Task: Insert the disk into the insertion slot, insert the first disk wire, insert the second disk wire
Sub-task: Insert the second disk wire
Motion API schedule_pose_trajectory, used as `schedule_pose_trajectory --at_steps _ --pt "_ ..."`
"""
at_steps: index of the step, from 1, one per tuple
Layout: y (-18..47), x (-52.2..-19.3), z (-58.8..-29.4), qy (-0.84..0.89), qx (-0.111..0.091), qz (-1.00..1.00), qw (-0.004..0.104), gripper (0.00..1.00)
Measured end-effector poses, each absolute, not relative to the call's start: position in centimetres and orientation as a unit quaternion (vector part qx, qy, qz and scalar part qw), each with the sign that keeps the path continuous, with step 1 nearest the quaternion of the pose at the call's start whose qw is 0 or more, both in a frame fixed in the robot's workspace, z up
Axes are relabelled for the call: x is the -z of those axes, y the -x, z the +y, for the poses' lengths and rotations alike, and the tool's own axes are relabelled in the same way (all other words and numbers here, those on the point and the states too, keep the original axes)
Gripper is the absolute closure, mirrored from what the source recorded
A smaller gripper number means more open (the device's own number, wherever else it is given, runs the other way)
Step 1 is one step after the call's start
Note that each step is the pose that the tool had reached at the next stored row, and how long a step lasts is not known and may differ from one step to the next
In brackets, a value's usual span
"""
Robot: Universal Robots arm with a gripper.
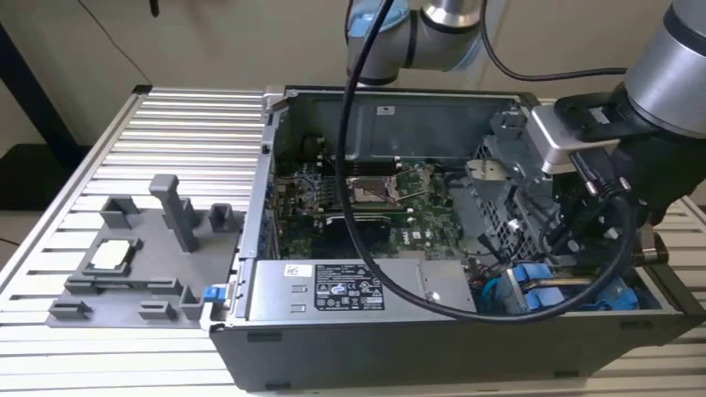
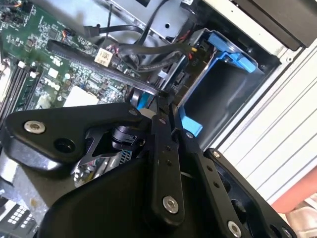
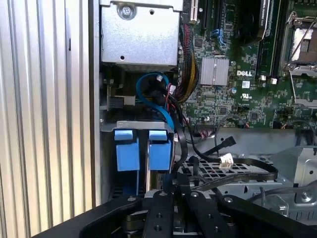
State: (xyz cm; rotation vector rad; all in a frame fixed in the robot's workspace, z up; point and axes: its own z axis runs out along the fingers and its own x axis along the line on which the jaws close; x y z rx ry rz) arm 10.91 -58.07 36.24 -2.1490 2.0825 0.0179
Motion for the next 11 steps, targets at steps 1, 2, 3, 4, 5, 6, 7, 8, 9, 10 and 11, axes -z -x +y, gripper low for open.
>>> schedule_pose_trajectory --at_steps 1,2,3,4,5,6,7,8,9,10,11 --pt "-11.02 -36.23 -58.26 0.716 -0.008 0.694 0.073 0.84" --pt "-11.11 -36.22 -58.44 0.716 -0.010 0.694 0.071 0.84" --pt "-11.19 -36.21 -58.60 0.716 -0.011 0.694 0.070 0.84" --pt "-11.27 -36.19 -58.75 0.716 -0.012 0.695 0.069 0.84" --pt "-11.36 -36.17 -58.88 0.716 -0.012 0.695 0.068 0.84" --pt "-11.45 -36.15 -58.98 0.716 -0.013 0.695 0.068 0.84" --pt "-11.53 -36.12 -59.04 0.716 -0.013 0.695 0.068 0.84" --pt "-11.58 -36.07 -59.08 0.716 -0.014 0.695 0.069 0.84" --pt "-11.59 -36.02 -59.09 0.715 -0.017 0.695 0.072 0.84" --pt "-11.60 -35.98 -59.11 0.714 -0.020 0.695 0.075 0.84" --pt "-11.61 -35.93 -59.11 0.714 -0.023 0.696 0.078 0.84"
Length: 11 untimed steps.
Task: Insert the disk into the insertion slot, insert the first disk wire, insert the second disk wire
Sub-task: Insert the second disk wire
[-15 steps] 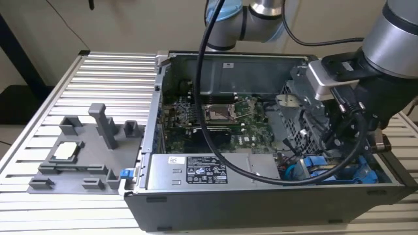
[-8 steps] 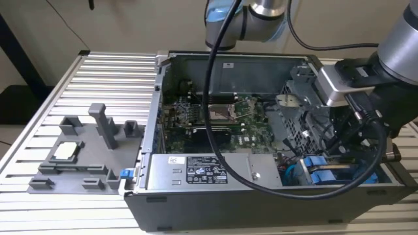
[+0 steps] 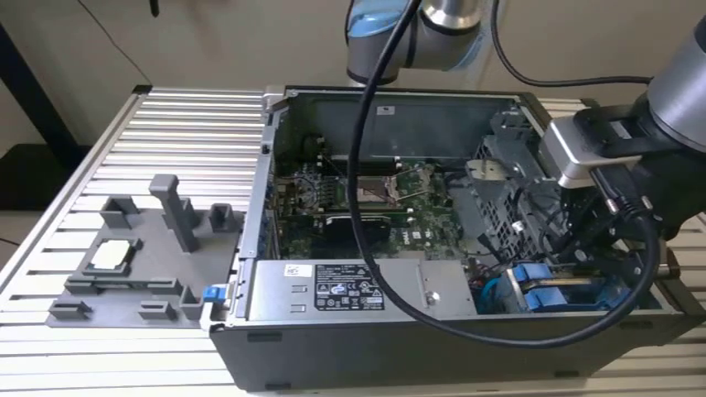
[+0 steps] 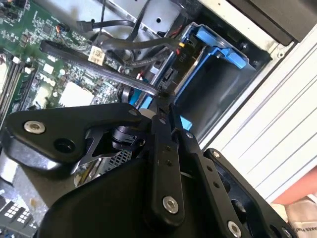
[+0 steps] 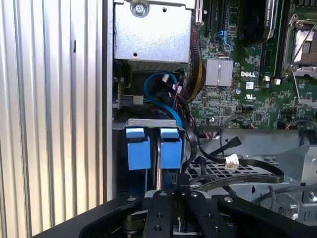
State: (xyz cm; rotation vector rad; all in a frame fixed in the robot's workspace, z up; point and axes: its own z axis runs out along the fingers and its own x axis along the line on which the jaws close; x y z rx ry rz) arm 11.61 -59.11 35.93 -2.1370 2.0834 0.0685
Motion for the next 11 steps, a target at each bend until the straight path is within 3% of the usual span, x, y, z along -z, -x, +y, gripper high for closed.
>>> schedule_pose_trajectory --at_steps 7,11 --pt "-12.07 -35.57 -59.15 0.710 -0.027 0.699 0.079 0.84" --pt "-12.24 -35.39 -59.15 0.708 -0.032 0.702 0.074 0.84"
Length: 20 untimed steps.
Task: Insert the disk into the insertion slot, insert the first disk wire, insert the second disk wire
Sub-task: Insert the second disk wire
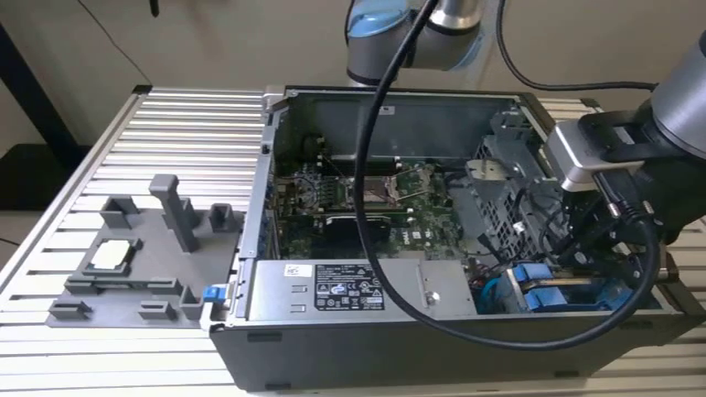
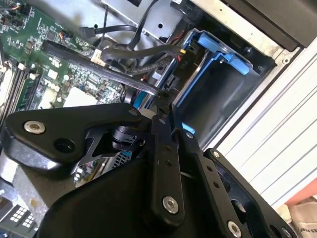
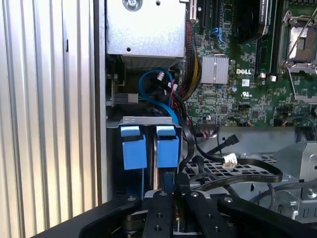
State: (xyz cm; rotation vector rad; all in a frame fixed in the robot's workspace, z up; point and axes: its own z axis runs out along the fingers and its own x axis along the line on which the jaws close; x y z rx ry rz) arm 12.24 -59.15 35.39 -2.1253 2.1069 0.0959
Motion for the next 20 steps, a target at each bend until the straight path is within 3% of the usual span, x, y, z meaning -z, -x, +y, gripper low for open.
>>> schedule_pose_trajectory --at_steps 8,20 --pt "-12.94 -35.03 -59.15 0.706 -0.040 0.704 0.068 0.84" --pt "-13.19 -34.46 -59.13 0.689 -0.043 0.720 0.072 0.84"
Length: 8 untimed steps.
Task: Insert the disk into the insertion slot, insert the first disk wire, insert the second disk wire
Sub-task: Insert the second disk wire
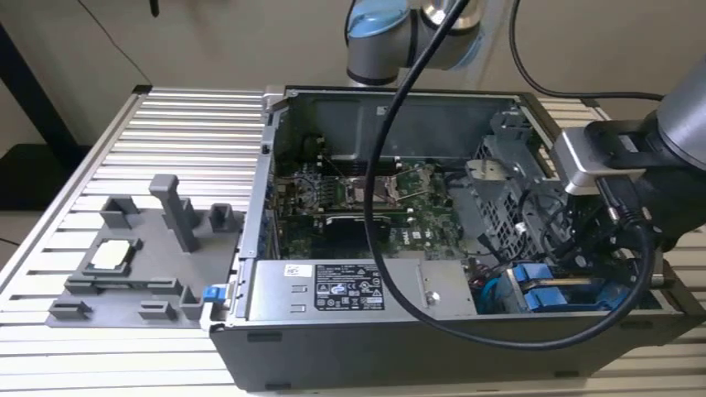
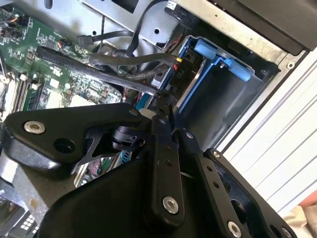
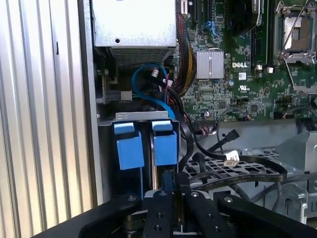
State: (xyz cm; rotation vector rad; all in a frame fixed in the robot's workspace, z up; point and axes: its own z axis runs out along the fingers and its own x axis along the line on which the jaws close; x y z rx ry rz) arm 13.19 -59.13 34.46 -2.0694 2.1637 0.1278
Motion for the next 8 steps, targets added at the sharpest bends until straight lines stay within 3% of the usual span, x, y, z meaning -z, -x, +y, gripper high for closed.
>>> schedule_pose_trajectory --at_steps 8 --pt "-13.37 -34.39 -59.14 0.689 -0.043 0.720 0.073 0.84"
